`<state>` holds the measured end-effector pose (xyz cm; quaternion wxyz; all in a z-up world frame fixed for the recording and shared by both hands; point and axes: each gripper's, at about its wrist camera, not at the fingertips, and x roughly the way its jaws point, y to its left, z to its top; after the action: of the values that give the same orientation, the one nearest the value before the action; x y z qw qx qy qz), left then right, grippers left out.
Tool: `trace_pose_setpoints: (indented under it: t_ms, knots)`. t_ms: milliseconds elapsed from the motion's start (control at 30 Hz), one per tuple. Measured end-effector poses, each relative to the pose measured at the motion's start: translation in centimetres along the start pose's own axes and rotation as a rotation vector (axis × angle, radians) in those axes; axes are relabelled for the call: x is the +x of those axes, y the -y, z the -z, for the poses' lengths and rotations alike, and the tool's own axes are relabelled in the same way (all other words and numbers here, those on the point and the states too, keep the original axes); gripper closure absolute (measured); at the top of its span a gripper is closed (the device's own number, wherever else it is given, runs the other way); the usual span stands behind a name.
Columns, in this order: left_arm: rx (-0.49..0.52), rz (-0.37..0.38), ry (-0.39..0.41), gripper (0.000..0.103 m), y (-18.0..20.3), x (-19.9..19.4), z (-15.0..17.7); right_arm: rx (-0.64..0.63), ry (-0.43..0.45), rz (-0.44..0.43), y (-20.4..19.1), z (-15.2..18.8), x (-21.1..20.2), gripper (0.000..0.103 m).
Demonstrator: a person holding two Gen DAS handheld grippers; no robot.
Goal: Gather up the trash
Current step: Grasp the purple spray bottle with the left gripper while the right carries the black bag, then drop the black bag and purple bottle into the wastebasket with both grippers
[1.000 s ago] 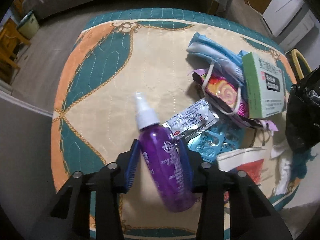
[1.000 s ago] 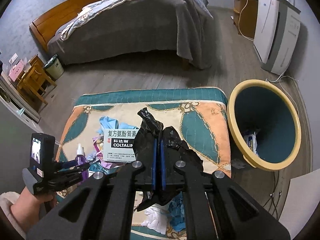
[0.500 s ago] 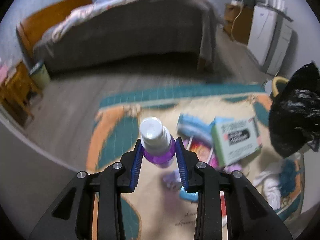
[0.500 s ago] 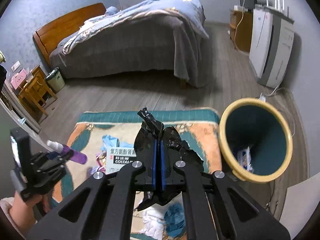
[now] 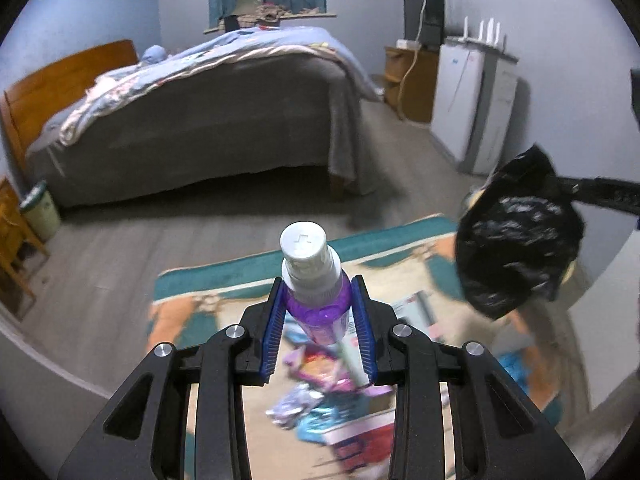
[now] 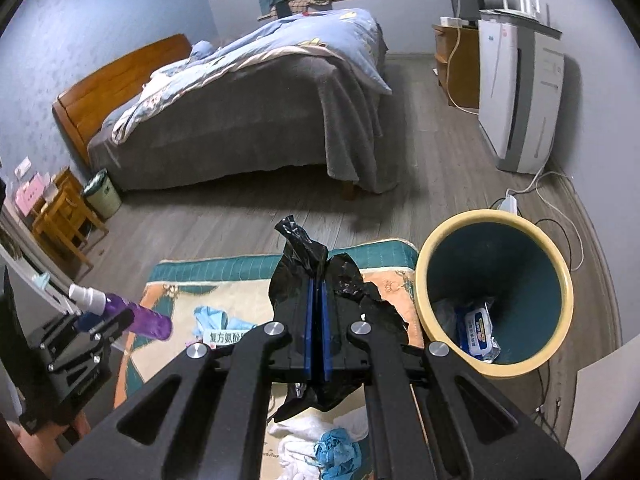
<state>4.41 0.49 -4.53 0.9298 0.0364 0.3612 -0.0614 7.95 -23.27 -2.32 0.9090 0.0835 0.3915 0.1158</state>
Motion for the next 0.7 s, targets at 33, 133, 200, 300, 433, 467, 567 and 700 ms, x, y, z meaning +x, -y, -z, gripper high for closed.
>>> trace_pose_setpoints:
  t_ms: [33,133,200,300,433,467,567,700]
  knots:
    - [0.015,0.01,0.01,0.069,0.6,-0.1,-0.3,0.001,0.005,0.001,0.2,-0.1,-0.1,0.1]
    - [0.057,0.026,0.032,0.069,2.0,-0.4,-0.9,0.005,0.031,0.013,1.0,-0.6,-0.8,0.1]
    - [0.064,0.04,0.041,0.069,2.6,-0.5,-1.3,0.013,0.041,0.022,1.6,-0.8,-1.0,0.1]
    - [0.073,0.066,0.047,0.069,3.8,-0.3,-1.7,0.012,0.048,0.038,2.3,-1.1,-1.1,0.1]
    - [0.095,0.085,0.041,0.069,5.1,0.0,-1.9,0.023,0.054,0.059,3.7,-1.6,-1.2,0.1]
    - [0.095,0.091,0.038,0.069,5.6,0.2,-2.1,0.025,0.054,0.063,4.0,-1.7,-1.2,0.1]
    - [0.101,0.108,0.032,0.069,6.7,0.6,-2.5,0.022,0.058,0.097,5.2,-2.0,-1.3,0.1]
    - [0.138,0.126,0.035,0.069,8.7,1.1,-3.0,0.014,0.065,0.147,7.2,-2.1,-1.6,0.1]
